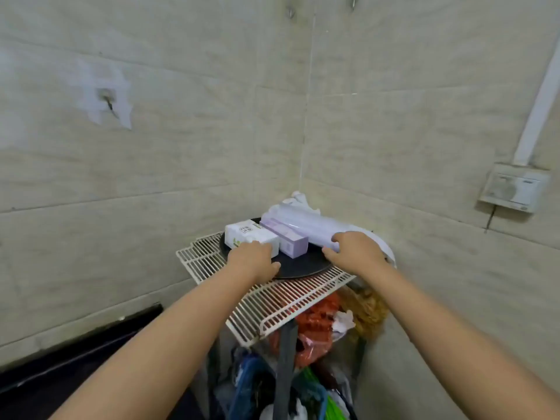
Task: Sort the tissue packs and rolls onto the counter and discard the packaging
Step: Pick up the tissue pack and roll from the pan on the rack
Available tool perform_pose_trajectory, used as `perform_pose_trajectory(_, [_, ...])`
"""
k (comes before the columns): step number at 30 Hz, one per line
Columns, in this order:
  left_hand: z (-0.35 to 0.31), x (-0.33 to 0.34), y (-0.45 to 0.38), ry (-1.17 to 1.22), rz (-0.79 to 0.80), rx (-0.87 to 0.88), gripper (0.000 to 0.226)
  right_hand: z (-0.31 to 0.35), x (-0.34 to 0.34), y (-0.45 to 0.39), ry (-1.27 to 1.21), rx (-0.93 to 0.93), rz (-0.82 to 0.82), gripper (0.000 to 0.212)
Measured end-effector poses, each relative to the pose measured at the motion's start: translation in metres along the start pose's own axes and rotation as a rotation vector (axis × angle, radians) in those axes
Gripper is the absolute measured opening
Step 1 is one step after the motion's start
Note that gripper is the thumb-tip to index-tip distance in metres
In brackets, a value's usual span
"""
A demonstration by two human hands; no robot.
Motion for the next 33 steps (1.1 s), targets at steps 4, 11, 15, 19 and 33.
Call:
perform_pose_trajectory(4, [0.005, 0.009, -0.060, 0.015, 0.016, -0.032, 0.048, -0.016, 0.021, -0.081, 0.025, 0.006, 0.081, 0.046])
perform_pose_trajectory(11, [0.009, 0.023, -0.163, 0.028, 0.013, -0.138, 0.041, -0.033, 0.063, -0.218, 0.003, -0.134, 0.191, 0.055])
perform_pose_trajectory(15, [0.033, 0.025, -0.179, 0.030, -0.030, -0.300, 0.044, -0.026, 0.076, -0.262, -0.059, -0.153, 0.326, 0.078])
perform_pose_trajectory(19, [0.062, 0.033, -0.185, 0.091, -0.007, -0.557, 0.065, -0.011, 0.092, -0.274, -0.017, -0.178, 0.488, 0.087])
perform_pose_trajectory(33, [0.077, 0.048, -0.203, 0.133, 0.087, -0.710, 0.074, 0.012, 0.139, -0.220, 0.303, -0.146, 0.292, 0.077])
Point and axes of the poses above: each hand's wrist, its own y-axis away from the middle knuckle, its own x-axis out of the palm, z = x × y, the point moved 2 cm from there along -y, towards the middle knuckle, and after that the axes turned 15 degrees about x, right-handed, at the moved point
